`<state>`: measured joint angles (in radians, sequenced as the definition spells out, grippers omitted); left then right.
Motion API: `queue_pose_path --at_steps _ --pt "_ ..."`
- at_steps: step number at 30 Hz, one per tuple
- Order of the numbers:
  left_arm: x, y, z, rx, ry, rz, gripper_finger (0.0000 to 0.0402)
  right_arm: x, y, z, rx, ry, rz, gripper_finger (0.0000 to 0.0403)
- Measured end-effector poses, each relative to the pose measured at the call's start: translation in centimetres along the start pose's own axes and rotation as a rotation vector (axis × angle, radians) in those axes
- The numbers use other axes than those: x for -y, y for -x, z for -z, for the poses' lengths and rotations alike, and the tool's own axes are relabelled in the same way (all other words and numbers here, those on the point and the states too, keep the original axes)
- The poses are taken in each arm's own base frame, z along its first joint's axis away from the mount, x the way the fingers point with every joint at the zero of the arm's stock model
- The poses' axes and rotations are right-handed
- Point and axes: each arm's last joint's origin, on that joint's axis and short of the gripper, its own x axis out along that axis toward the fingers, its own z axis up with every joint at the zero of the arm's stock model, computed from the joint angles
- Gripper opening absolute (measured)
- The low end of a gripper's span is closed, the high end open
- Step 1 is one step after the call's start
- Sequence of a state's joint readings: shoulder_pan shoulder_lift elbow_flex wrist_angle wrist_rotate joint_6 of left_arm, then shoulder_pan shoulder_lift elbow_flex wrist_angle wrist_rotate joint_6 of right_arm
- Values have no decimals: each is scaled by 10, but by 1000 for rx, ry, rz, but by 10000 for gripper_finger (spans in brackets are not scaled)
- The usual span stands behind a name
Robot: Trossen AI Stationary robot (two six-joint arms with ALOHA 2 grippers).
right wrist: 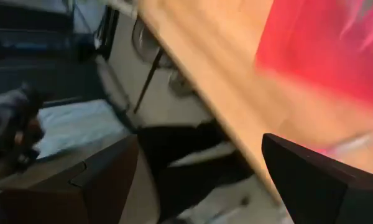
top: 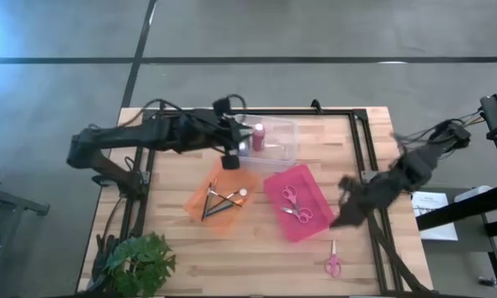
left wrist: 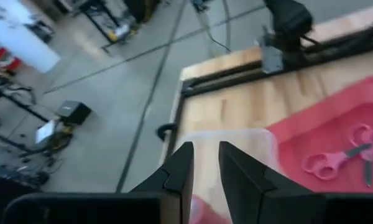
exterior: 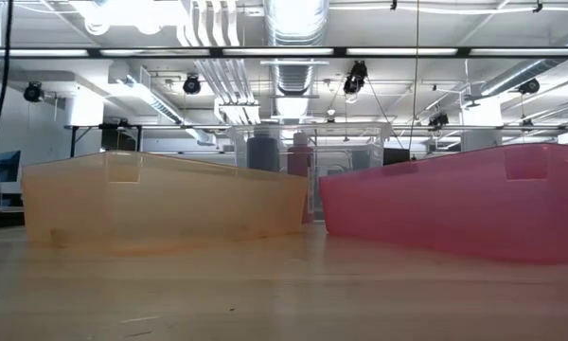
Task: Pick & Place Paint Supplies
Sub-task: Put the pink scissors into the pink bin
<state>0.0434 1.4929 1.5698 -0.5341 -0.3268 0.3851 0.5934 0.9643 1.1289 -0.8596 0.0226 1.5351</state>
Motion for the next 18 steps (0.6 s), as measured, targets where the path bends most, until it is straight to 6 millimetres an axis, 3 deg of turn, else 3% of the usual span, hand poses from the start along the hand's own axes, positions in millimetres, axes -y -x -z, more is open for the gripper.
queue_pose_path --at_steps 6,11,18 --pt "-20 19 12 13 62 -77 83 13 -53 40 -130 -247 29 334" --pt "-18 20 19 6 74 -75 83 36 -88 62 -141 -422 202 333" --pt "-9 12 28 -25 73 -29 83 69 -125 78 -181 -509 464 318"
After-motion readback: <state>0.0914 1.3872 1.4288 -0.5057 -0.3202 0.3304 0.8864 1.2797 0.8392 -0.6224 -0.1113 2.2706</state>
